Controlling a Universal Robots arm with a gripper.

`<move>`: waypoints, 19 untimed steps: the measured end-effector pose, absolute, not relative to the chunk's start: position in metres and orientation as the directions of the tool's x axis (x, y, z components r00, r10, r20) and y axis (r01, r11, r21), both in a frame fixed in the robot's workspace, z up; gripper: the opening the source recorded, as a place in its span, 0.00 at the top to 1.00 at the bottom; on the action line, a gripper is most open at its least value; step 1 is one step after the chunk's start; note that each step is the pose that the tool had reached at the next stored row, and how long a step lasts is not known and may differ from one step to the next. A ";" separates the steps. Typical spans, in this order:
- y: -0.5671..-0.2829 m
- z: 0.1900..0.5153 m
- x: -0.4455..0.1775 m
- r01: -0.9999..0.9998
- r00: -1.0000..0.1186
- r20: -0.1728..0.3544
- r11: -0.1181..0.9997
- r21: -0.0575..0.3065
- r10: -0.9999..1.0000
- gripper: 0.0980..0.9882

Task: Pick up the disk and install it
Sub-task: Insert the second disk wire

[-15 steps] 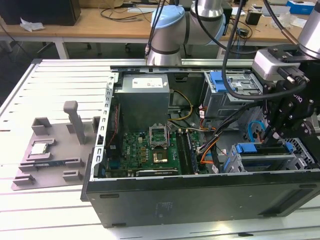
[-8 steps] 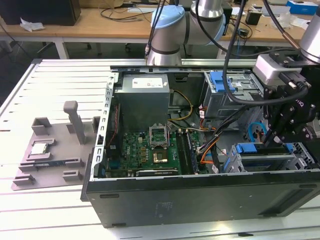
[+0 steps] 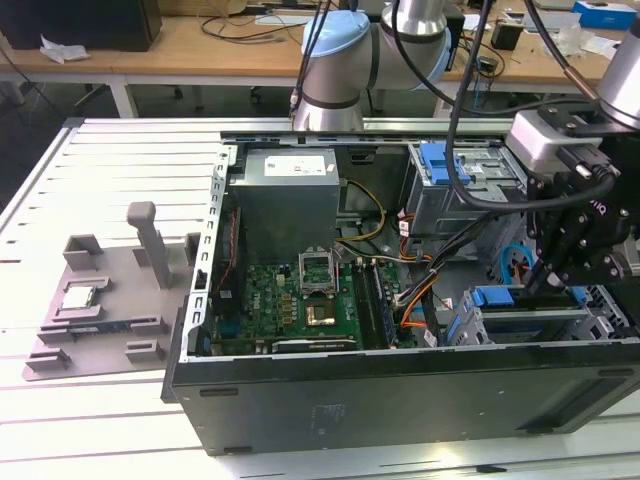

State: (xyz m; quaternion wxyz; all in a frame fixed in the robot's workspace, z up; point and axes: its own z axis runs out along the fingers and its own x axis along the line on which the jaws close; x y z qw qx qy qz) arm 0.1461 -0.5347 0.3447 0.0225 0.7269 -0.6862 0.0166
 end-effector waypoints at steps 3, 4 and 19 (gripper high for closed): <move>-0.535 0.347 0.146 -0.998 0.058 0.054 -0.058 0.008 -0.997 0.93; -0.535 0.349 0.146 -0.998 0.058 0.055 -0.058 0.008 -0.997 0.93; -0.526 0.344 0.149 -0.998 0.063 0.053 -0.062 0.014 -0.997 0.93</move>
